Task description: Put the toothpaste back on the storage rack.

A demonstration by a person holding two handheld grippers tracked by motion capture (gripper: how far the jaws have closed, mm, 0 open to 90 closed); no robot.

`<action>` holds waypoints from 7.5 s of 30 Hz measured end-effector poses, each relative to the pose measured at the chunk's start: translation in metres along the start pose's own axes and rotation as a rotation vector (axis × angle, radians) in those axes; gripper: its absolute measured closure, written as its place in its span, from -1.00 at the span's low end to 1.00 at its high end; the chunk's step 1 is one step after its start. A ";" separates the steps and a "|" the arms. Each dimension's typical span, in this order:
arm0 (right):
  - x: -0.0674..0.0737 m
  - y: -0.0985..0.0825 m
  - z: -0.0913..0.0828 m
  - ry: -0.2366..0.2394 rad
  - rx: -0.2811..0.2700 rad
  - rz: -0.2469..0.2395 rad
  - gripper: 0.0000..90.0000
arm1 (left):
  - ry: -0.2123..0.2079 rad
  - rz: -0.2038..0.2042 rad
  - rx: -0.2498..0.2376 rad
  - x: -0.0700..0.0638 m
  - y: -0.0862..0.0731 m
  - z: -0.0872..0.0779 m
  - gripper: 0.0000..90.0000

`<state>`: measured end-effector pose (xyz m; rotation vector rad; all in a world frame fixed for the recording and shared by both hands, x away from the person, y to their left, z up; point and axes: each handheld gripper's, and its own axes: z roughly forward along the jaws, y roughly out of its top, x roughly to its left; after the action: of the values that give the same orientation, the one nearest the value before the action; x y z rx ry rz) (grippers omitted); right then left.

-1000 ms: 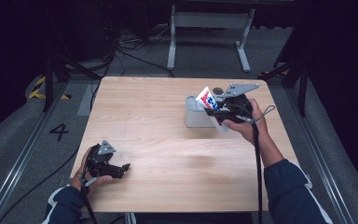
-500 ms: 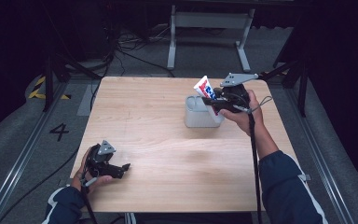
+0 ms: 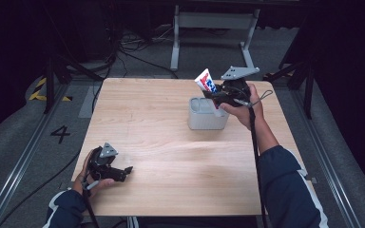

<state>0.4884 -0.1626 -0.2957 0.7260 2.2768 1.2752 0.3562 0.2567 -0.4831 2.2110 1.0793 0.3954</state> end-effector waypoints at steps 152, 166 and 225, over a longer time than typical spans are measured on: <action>-0.028 -0.073 0.048 -0.058 0.198 0.085 -0.33 | 0.004 0.017 -0.002 0.001 0.000 0.000 -0.99; -0.025 -0.065 0.034 -0.091 0.199 0.072 -0.47 | -0.004 0.029 -0.004 0.002 0.001 0.001 -0.99; 0.017 -0.128 -0.073 -0.137 0.231 -0.121 -0.46 | 0.006 0.015 0.004 0.000 -0.001 -0.002 -0.99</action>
<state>0.4020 -0.2551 -0.3733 0.7174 2.3381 0.8902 0.3545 0.2581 -0.4826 2.2239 1.0675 0.4072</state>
